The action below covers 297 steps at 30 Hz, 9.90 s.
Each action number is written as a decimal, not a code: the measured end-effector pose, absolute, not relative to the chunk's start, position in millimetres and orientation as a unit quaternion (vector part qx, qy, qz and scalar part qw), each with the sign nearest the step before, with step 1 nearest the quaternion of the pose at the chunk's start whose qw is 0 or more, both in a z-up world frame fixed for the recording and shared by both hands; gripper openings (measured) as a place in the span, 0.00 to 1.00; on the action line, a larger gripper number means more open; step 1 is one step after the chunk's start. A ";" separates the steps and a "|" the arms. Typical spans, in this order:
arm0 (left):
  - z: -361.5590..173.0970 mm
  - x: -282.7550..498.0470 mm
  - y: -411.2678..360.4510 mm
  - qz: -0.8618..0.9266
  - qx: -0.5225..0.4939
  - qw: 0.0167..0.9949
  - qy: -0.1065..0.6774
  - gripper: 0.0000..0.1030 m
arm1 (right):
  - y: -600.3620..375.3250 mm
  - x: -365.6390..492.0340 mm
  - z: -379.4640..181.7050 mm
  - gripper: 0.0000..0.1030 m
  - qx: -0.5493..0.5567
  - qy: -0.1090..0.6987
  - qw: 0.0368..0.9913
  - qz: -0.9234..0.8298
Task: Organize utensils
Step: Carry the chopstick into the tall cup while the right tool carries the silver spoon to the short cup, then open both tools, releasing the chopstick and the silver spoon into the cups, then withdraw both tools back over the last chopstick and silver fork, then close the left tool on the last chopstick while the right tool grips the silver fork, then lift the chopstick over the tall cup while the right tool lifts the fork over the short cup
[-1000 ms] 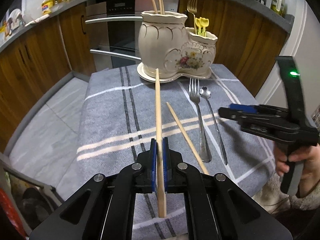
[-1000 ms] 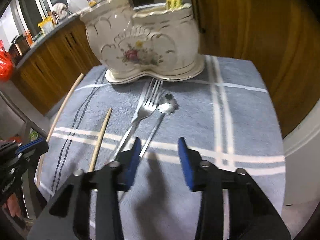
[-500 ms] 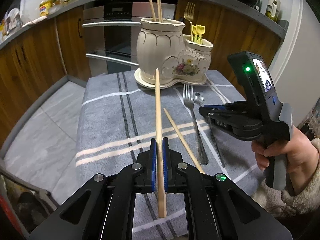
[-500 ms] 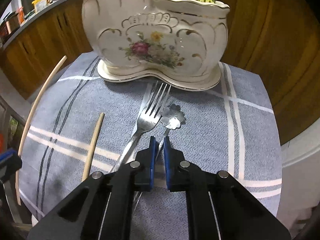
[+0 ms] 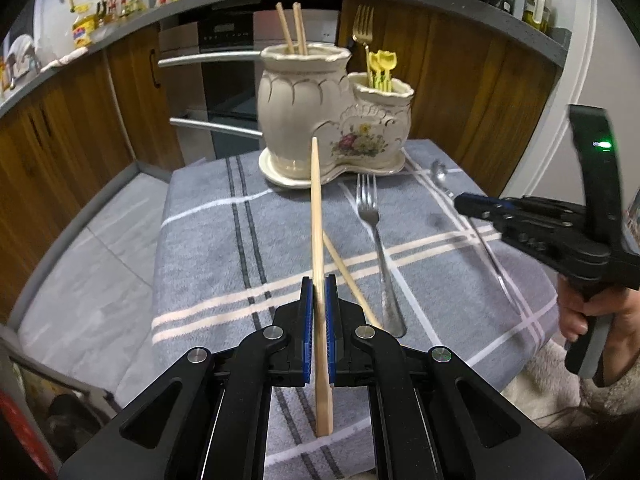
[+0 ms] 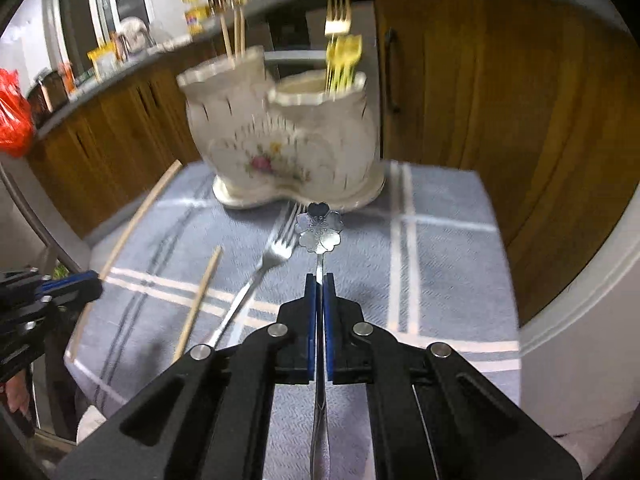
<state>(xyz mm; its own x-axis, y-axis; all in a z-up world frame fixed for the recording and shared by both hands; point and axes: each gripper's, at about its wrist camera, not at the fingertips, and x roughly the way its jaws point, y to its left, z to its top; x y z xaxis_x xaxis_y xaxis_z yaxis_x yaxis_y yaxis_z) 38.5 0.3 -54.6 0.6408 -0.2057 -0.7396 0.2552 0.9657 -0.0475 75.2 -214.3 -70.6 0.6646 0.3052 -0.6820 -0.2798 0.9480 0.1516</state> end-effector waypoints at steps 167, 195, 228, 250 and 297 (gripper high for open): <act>-106.0 65.6 -53.1 -0.085 0.051 0.872 0.479 0.28 | -253.9 38.6 -60.8 0.95 0.002 0.298 0.944 0.145; -103.7 58.8 -19.0 -0.106 0.047 0.873 0.473 0.06 | -213.6 66.8 -87.3 0.95 0.006 0.391 0.904 0.174; -87.0 50.6 12.5 -0.136 0.000 0.895 0.425 0.06 | -155.4 103.3 -103.4 0.05 -0.120 0.501 0.833 0.203; -65.3 54.6 1.3 -0.177 0.006 0.911 0.372 0.06 | -191.7 79.8 -62.1 0.05 -0.042 0.361 0.899 0.245; 12.7 197.1 11.7 -0.143 -0.106 0.978 0.113 0.06 | -218.9 204.5 11.1 0.05 0.089 0.151 0.966 0.190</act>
